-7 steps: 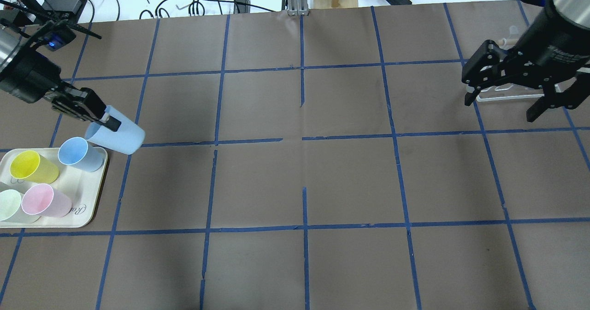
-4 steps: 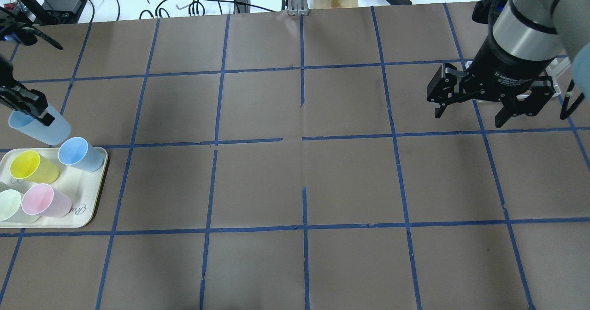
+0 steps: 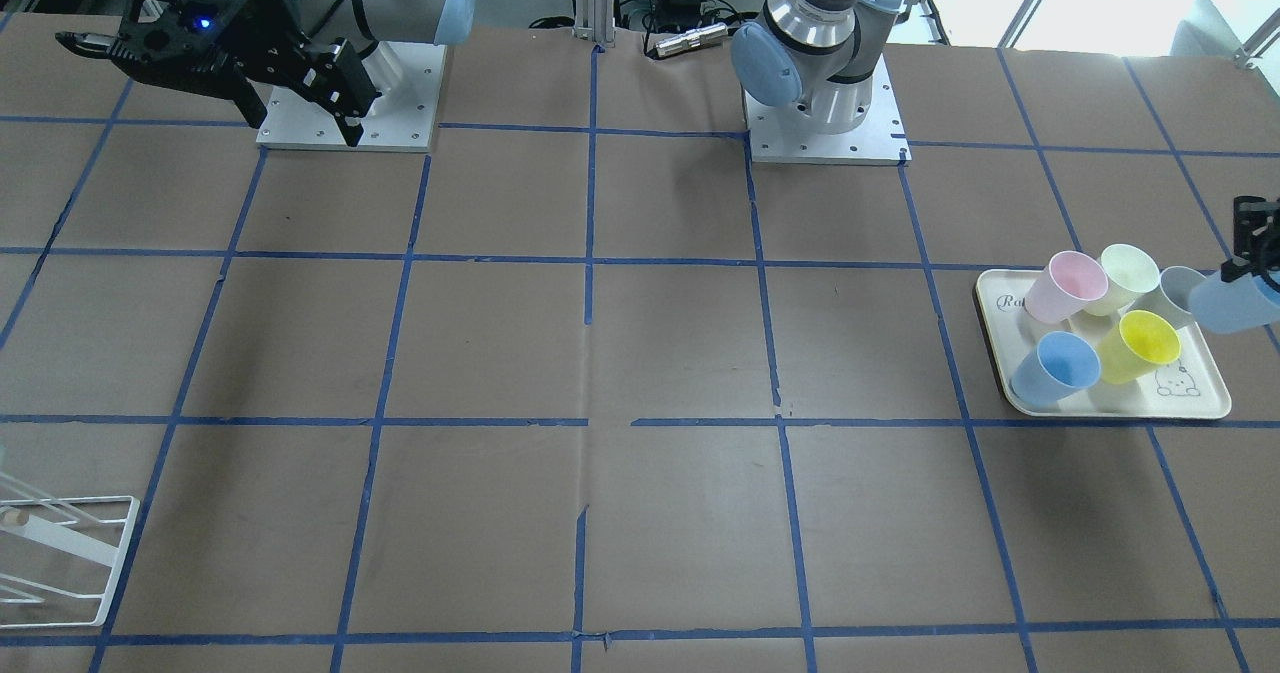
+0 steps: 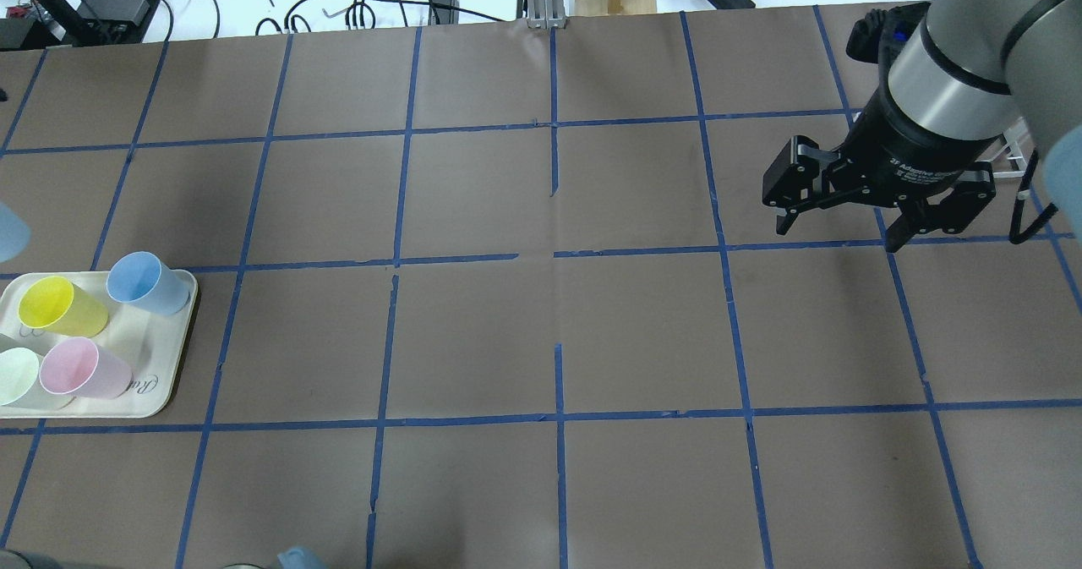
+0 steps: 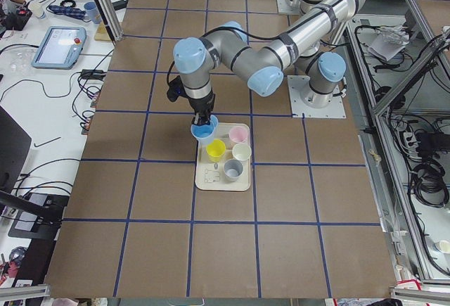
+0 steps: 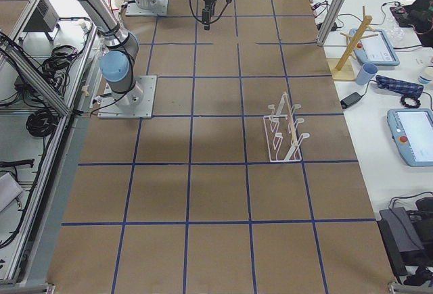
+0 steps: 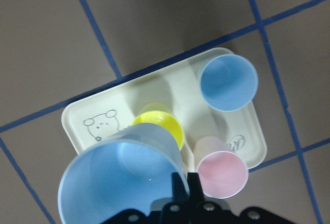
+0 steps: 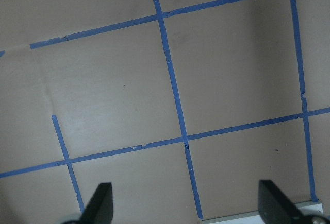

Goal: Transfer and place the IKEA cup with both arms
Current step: 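Lower the cup onto the tray and open the left gripper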

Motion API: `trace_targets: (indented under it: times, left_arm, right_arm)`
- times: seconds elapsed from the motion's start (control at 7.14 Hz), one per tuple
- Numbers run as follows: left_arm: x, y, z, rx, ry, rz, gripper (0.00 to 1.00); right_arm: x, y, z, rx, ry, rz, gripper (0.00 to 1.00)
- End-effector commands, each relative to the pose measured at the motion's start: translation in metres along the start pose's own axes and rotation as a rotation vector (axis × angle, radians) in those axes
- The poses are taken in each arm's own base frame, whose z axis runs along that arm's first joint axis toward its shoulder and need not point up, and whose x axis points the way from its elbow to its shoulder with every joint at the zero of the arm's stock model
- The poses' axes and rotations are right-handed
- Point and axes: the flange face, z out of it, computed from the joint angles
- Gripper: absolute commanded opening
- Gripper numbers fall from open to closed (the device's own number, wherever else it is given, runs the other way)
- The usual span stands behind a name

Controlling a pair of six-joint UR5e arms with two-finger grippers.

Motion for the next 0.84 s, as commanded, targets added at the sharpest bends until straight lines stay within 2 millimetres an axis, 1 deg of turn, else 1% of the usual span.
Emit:
trace_targets:
  times: [0.0,0.14,0.42,0.56,0.7]
  left_arm:
    - [-0.068,0.024,0.061,0.007,0.03,0.018,0.0]
    - [-0.075,0.025,0.078,0.016,0.058,0.012,0.0]
    - [-0.079,0.024,0.098,0.009,0.088,0.012,0.0]
    - [-0.078,0.021,0.107,0.004,0.106,0.009,0.0]
    - [-0.07,0.019,0.123,-0.006,0.138,0.013,0.0]
  right_arm:
    - [0.001,0.002,0.0,-0.027,0.007,-0.028,1.0]
    - [0.001,0.002,0.001,-0.027,0.006,-0.038,1.0]
    - [0.004,0.001,0.001,-0.027,0.015,-0.117,1.0]
    - [0.002,0.002,-0.002,-0.017,0.008,-0.12,1.0]
    - [0.003,0.002,0.001,-0.022,0.014,-0.12,1.0]
